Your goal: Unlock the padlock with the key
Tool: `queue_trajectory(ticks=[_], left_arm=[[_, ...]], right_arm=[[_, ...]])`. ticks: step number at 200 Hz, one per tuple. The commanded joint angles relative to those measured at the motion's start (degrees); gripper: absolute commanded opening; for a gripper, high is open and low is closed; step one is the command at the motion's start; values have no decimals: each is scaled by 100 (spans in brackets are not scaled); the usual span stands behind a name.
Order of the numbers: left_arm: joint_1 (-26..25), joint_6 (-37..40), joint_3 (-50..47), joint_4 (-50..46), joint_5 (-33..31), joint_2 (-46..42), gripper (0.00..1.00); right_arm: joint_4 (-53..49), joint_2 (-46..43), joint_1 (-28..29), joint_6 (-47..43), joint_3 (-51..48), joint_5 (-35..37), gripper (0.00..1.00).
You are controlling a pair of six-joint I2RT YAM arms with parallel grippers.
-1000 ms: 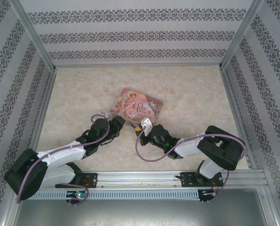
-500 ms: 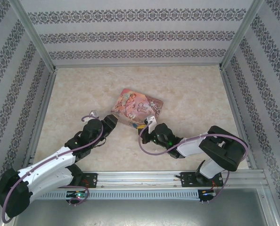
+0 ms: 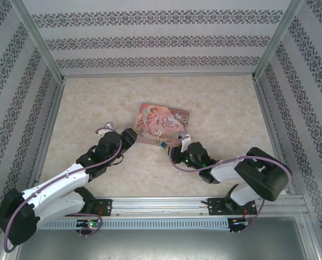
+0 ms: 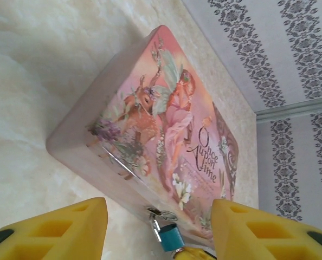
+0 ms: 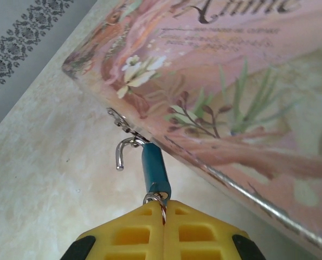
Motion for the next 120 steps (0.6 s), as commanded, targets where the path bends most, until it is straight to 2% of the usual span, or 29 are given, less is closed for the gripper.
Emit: queue_trajectory(ticks=[1,45,120], left_arm=[[32,124,217,-130,12,55,53],[32,135,284,-112,122,161,52],[32,62,192,-46,143,149,53]], right_arm=[[-26,-41,-173,383,-150,-253,0],[-53,157,-430,616,-258,-593,0],[217,693,-444,670,-47,-829,0]])
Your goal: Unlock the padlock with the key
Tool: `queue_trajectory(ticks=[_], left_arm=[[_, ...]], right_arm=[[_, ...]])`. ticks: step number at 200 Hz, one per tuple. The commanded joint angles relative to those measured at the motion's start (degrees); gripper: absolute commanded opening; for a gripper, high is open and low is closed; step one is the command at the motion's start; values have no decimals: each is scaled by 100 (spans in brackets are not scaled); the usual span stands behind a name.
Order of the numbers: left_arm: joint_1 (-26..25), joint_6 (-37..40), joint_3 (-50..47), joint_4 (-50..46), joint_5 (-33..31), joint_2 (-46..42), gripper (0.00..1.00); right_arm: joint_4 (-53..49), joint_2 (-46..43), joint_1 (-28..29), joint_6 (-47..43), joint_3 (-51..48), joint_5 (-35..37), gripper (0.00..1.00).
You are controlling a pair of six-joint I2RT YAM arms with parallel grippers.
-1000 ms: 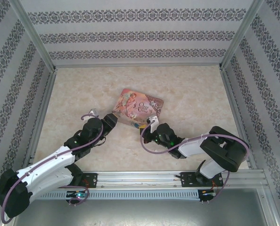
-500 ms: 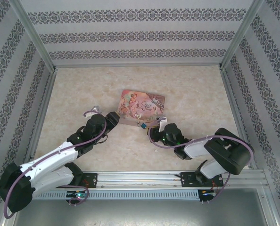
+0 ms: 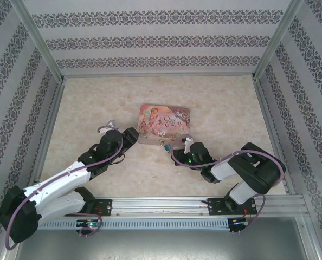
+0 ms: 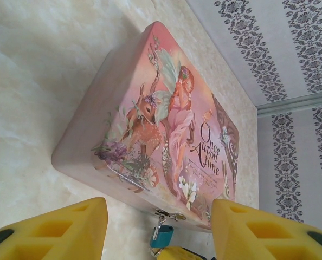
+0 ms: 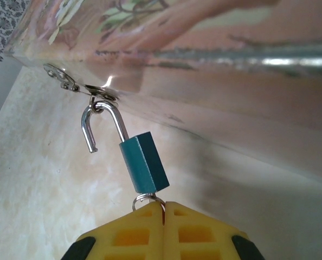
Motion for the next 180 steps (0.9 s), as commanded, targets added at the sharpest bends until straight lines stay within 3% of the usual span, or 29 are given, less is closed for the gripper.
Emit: queue_trajectory(ticks=[1,57,120,148,180], left_arm=[[30,53,46,-26,9,-18,53],[38,175,83,-19,-51,10,53],[81,545,260,-324,-237,-79,56],[170,883,378,-418,-64,-55,61],[515,1072,421,-428,292,25,67]], right_arm=[[76,175,-58,102,111,-167,0],[105,121,-62,85,103,-154,4],[-289,-322,-100,-78,36,-65,22],[-575,-617,-160,-178,41,-134,30],[-756,-935,-262,-189,59,-382,46]])
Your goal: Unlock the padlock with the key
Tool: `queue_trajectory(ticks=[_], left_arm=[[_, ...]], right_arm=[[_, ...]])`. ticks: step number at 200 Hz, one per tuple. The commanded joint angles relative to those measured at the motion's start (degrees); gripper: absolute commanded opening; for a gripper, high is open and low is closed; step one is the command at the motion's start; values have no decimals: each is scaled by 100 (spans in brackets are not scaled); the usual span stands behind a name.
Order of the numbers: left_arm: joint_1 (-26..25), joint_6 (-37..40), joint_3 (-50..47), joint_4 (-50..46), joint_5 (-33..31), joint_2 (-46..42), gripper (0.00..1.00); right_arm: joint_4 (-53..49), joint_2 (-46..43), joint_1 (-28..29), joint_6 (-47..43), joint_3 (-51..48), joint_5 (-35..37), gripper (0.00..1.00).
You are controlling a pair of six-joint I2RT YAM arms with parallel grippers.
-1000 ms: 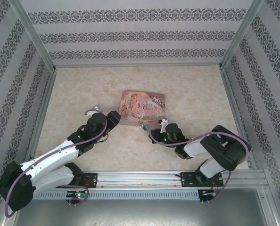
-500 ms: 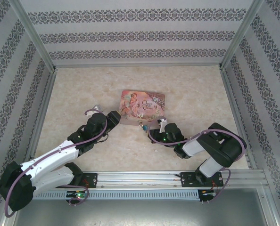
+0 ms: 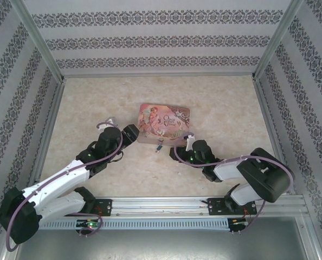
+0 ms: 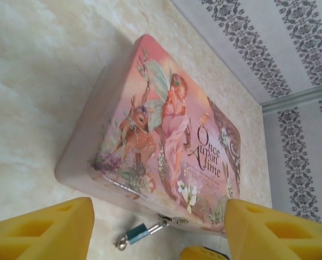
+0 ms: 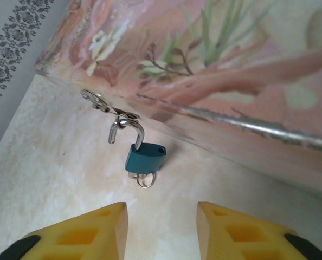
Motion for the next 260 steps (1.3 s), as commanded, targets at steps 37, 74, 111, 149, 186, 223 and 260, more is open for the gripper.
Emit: queue_trajectory(ticks=[37,74,111,149,186,223,260], left_arm=[[961,549,207,-133,998,186,70],[1478,826,390,90,1872,713,73],[1703,1138,732,422,2607,1568,74],[1824,1391,1275,612,3316,2606,73],[1821,1696,1842,87,3270,3335,70],[1821,1963,2163,-248,3196,3714,70],[1820,2020,2202,-501,3189,3900,56]], right_arm=[[-220,-410,-258,124,92,-849,80],[-95,-376,-350,292,117,-1088,98],[-20,-324,-461,392,85,-1139,98],[7,-255,-524,426,147,-1194,99],[17,-202,-601,426,223,-1202,98],[7,-164,-672,395,252,-1212,98],[13,-93,-782,371,294,-1353,98]])
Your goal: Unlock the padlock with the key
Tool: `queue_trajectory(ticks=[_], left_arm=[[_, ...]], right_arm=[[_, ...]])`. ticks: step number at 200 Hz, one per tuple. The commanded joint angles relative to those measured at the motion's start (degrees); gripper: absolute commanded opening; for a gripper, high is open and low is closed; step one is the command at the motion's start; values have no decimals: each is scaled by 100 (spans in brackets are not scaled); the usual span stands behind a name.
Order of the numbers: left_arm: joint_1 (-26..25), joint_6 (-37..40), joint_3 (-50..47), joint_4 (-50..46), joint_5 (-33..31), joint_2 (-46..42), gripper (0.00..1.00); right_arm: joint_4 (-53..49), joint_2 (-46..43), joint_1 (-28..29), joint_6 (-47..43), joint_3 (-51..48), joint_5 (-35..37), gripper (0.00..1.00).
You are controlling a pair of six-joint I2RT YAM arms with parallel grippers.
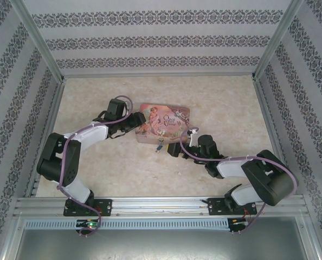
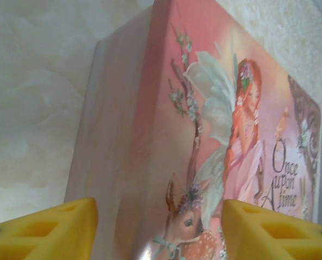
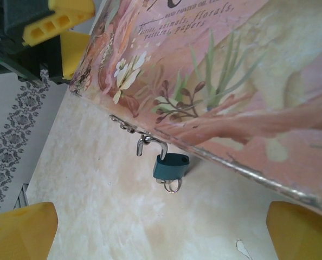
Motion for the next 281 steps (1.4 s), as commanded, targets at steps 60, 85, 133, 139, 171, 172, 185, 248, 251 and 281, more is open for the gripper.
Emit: queue_trajectory(ticks=[60,85,133,139,171,172,185,248,251,281], left_arm=[[-51,61,-604,-414,-81,-221,51],[-161,-85,-999,-375,-175,-537,50],[-340,-329,-1579,-318,-200,-1107,50],[-342,-361,-1631,-307,-212,-1188,50],[-344,-361,-1720,-458,-401,-1728,54],[-348,-359,-1715,-467,-405,-1742,54],[-341,-292,-1655,-584,-481,-1954,55],[-259,207,-1078,-1474,-735,-2758,53],[-259,219,-1051,-1509,-735,-2781,52],[-292,266,-852,-1754,-629,-2909,48]], right_arm=[[175,308,-355,-214,407,-513,99],[175,427,-462,-396,631,-659,98],[194,767,-613,-668,987,-846,97],[237,820,-624,-677,1026,-867,97],[392,890,-635,-666,1021,-800,97],[402,886,-635,-664,1017,-795,97],[523,837,-639,-611,907,-733,97],[430,225,-670,-674,279,-657,98],[430,200,-670,-683,261,-676,98],[750,97,-661,-715,77,-874,96]])
